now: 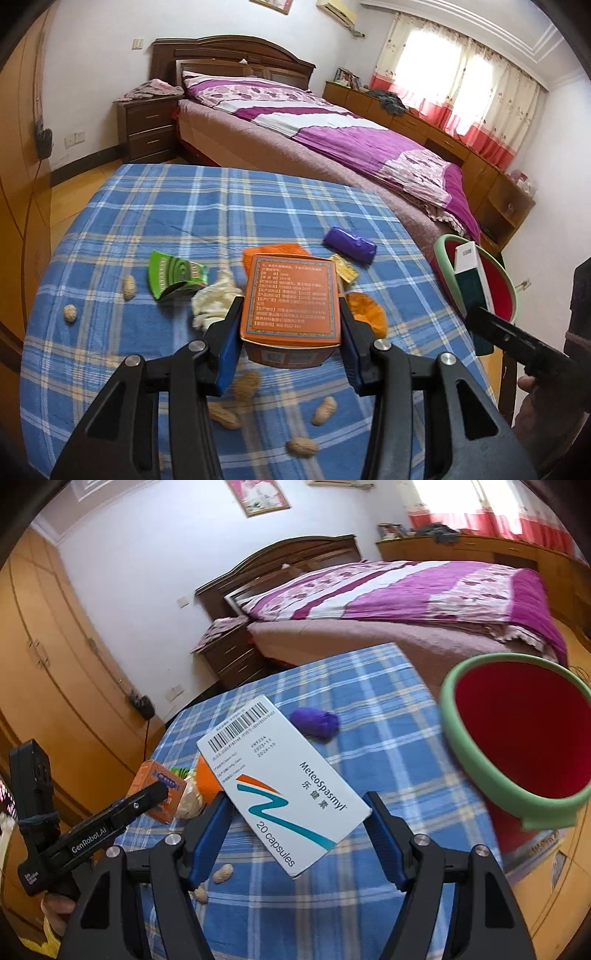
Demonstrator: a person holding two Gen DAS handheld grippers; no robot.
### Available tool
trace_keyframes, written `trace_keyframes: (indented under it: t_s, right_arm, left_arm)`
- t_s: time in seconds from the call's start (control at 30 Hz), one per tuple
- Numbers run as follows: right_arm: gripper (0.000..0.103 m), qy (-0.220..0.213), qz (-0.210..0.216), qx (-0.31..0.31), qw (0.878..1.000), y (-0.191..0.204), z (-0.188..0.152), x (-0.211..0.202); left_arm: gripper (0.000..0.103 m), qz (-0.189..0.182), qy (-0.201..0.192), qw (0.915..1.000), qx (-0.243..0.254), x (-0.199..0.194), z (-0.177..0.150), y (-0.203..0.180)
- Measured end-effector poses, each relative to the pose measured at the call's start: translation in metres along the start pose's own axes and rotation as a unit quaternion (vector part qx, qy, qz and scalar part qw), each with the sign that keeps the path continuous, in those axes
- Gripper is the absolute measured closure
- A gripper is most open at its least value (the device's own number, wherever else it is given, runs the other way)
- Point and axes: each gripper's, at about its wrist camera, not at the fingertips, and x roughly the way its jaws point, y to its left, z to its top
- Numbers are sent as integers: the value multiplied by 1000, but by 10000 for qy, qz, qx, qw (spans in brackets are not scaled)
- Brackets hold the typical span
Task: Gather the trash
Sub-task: 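Grasp the white medicine box with the right gripper while the left gripper holds the orange box, then carry both boxes over the red bucket and open both grippers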
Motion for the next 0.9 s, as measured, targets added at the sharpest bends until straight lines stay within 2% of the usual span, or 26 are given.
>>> trace_keyframes:
  t_s: [0.53,0.9]
  right_arm:
    - [29,-461,-359,466,9972,-48,1,-46]
    - [29,-688,-811,790,9912,-89,6,-67]
  left_arm:
    - [56,-137,123,9986,491,22,8,-68]
    - [56,-260,212,9955,885,43,19,-119]
